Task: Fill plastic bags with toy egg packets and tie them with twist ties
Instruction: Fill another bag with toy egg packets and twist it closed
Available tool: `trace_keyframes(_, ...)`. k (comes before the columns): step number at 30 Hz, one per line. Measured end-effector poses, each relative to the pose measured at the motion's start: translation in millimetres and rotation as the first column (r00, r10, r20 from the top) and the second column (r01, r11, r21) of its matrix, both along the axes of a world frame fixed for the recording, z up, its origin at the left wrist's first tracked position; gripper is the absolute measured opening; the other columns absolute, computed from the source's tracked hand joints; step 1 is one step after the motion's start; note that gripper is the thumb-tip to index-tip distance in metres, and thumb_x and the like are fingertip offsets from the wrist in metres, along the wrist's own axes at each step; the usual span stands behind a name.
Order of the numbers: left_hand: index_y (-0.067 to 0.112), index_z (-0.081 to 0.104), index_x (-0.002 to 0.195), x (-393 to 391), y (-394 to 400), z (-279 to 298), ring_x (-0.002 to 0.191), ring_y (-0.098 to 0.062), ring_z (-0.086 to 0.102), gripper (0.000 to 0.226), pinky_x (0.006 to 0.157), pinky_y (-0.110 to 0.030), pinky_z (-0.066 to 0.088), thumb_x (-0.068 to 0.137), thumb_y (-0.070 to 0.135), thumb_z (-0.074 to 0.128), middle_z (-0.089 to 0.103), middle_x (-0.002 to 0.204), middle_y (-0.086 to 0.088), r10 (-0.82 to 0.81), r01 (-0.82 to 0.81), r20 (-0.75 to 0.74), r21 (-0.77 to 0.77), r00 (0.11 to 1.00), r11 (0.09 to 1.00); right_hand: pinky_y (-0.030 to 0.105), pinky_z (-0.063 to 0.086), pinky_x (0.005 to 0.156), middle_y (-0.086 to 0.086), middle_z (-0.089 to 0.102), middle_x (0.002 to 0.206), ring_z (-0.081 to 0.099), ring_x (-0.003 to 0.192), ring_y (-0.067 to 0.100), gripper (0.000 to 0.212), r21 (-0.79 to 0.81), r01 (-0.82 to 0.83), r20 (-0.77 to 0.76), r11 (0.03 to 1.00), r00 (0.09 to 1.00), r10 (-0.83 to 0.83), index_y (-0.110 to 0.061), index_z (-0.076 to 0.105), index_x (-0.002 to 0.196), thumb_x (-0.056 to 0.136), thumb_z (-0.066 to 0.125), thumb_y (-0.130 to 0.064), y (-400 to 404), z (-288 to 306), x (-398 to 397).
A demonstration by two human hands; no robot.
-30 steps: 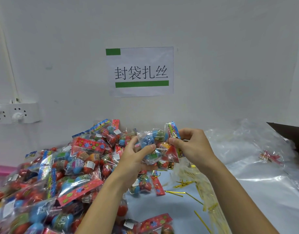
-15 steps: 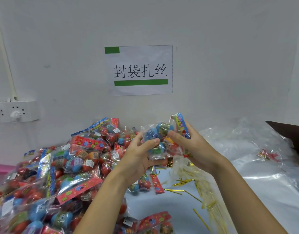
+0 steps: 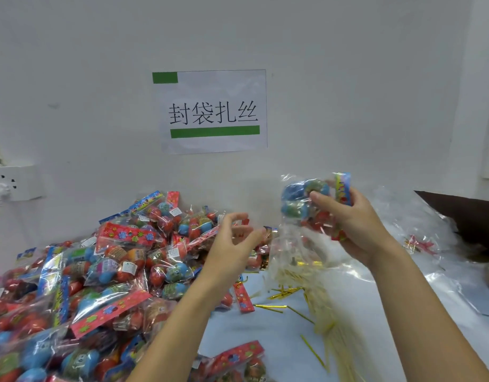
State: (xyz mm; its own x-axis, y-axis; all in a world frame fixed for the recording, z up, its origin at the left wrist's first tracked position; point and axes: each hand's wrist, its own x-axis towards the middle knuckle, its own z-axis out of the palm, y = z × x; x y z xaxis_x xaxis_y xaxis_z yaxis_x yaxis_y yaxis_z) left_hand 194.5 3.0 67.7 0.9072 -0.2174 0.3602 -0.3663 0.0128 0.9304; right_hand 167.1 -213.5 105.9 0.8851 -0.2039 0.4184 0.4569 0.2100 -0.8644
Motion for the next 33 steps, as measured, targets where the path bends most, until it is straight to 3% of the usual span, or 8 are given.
trace_keyframes(3,0.032,0.052,0.118,-2.5,-23.5,-6.3,0.09,0.001,0.062,0.033,0.074,-0.026,0.058,0.091,0.029,0.07,0.057,0.114,0.004,0.086,-0.101,0.142,0.099,0.986,0.99,0.05,0.061,0.079,0.015,0.07,0.116,0.075,0.087,0.028,0.05,0.11,0.187,-0.016,0.976,0.982,-0.187,-0.005,0.057,0.131,0.086,0.077,-0.012,-25.1,3.4,-3.5)
trace_keyframes(8,0.038,0.063,0.091,1.5,-71.4,-10.4,0.122,-0.015,0.034,0.011,0.091,-0.026,0.035,0.092,0.027,0.062,0.039,0.121,0.005,0.073,-0.279,0.449,0.413,0.891,0.867,0.059,0.056,0.09,0.007,0.071,0.118,0.072,0.102,0.031,0.051,0.042,0.358,-0.007,0.933,0.934,-0.358,-0.017,0.057,0.126,0.082,0.082,-0.019,-45.2,9.1,-13.2)
trace_keyframes(11,0.034,0.069,0.103,7.3,-93.9,-12.7,0.126,-0.017,0.021,0.019,0.084,-0.028,0.031,0.097,0.043,0.053,0.028,0.127,0.002,0.154,-0.373,0.41,0.532,0.899,0.76,0.055,0.059,0.085,0.006,0.073,0.107,0.074,0.095,0.028,0.04,-0.043,0.363,0.022,0.931,0.932,-0.362,-0.021,0.061,0.114,0.081,0.082,-0.018,-47.3,12.1,-18.0)
trace_keyframes(17,0.019,0.065,0.105,11.7,-96.7,-16.1,0.115,-0.03,0.05,0.032,0.078,-0.037,0.042,0.099,0.045,0.047,0.053,0.113,-0.005,0.279,-0.521,0.441,0.693,0.853,0.498,0.028,0.06,0.059,-0.002,0.074,0.092,0.074,0.08,0.011,0.035,-0.258,0.333,0.079,0.907,0.943,-0.324,-0.021,0.062,0.111,0.082,0.081,-0.017,-46.0,12.5,-20.9)
trace_keyframes(21,0.019,0.048,0.079,7.5,-71.7,-22.2,0.085,-0.022,0.055,0.016,0.067,-0.032,0.039,0.094,0.019,0.055,0.053,0.094,0.0,0.393,-0.638,0.505,0.55,0.768,0.539,0.032,0.058,0.056,-0.002,0.076,0.089,0.075,0.08,0.021,0.037,-0.404,0.194,0.064,0.894,0.981,-0.184,-0.023,0.062,0.11,0.078,0.083,-0.022,-43.4,16.1,-24.0)
trace_keyframes(23,0.018,0.056,0.089,6.4,-59.4,-22.2,0.083,-0.015,0.046,0.007,0.07,-0.024,0.031,0.091,0.011,0.059,0.052,0.101,0.002,0.388,-0.602,0.471,0.495,0.792,0.627,0.045,0.057,0.068,0.005,0.076,0.097,0.074,0.087,0.03,0.049,-0.435,0.113,0.047,0.893,0.994,-0.103,-0.022,0.063,0.112,0.071,0.086,-0.032,-38.5,18.8,-24.5)
trace_keyframes(28,0.026,0.068,0.12,6.3,-32.4,-17.4,0.096,-0.017,0.049,0.048,0.081,-0.02,0.037,0.086,-0.005,0.055,0.045,0.107,0.004,0.25,-0.433,0.38,0.543,0.891,0.72,0.025,0.056,0.063,0.01,0.075,0.105,0.074,0.092,0.026,0.056,-0.408,-0.081,0.024,0.909,0.995,0.1,-0.016,0.063,0.121,0.071,0.088,-0.024,-21.1,23.0,-22.7)
trace_keyframes(33,0.028,0.064,0.123,4.6,-14.8,-13.7,0.097,-0.014,0.046,0.044,0.092,-0.024,0.045,0.088,0.002,0.064,0.042,0.104,0.006,0.049,-0.264,0.321,0.672,0.946,0.692,0.029,0.059,0.066,0.01,0.075,0.104,0.075,0.092,0.027,0.047,-0.456,-0.24,-0.052,0.857,0.968,0.244,-0.017,0.062,0.121,0.077,0.077,-0.014,-7.4,22.3,-22.2)
